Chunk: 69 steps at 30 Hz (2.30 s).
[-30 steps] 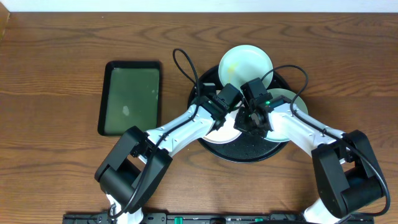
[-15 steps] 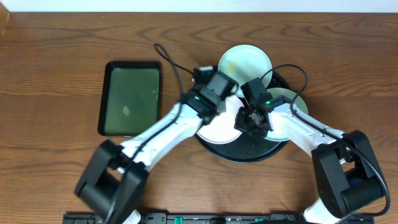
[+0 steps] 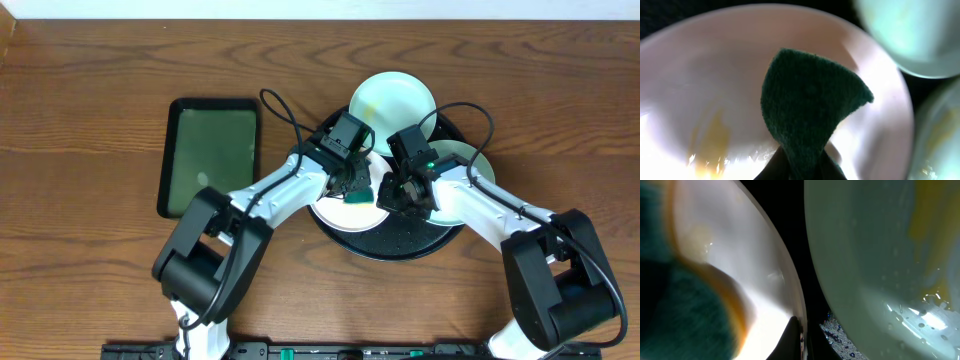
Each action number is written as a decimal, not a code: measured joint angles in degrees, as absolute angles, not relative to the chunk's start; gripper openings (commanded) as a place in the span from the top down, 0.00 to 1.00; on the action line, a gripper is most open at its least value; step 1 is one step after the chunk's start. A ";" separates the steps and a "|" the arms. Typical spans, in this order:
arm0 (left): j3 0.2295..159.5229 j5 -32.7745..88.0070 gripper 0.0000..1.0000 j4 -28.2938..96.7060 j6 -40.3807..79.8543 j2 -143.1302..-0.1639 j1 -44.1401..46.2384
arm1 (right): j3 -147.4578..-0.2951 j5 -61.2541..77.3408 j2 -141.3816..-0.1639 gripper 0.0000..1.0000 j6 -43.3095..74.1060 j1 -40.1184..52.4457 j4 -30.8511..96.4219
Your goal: Clean dirty plates on tray and stack at the side
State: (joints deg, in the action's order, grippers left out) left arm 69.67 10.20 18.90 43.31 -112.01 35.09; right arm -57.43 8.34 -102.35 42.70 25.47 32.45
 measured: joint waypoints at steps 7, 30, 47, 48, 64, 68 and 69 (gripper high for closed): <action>70.78 5.76 0.92 21.17 42.02 -112.62 35.73 | -57.43 8.34 -102.35 0.98 42.70 25.47 32.40; 69.65 -21.21 0.92 26.85 37.36 -105.45 35.79 | -57.43 9.34 -102.39 0.98 41.36 25.52 31.44; 69.95 7.75 0.92 19.00 50.04 -110.13 34.61 | -57.43 9.04 -102.39 0.98 41.12 25.52 31.46; 69.82 8.34 0.92 18.59 50.33 -111.39 34.61 | -57.43 9.04 -102.39 0.99 41.12 25.52 31.46; 71.92 -3.11 0.92 27.88 50.78 -112.36 34.98 | -57.43 9.13 -102.39 0.99 40.77 25.52 31.38; 72.05 -10.59 0.92 31.00 50.00 -112.22 34.81 | -57.43 9.76 -102.41 0.98 40.69 25.56 31.14; 72.05 -12.19 0.92 31.44 49.21 -112.20 34.61 | -57.43 9.98 -102.43 0.98 40.69 25.56 31.07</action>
State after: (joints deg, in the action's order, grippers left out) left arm 72.05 -12.19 31.44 49.21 -112.20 34.61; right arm -57.43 9.98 -102.43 40.69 25.56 31.07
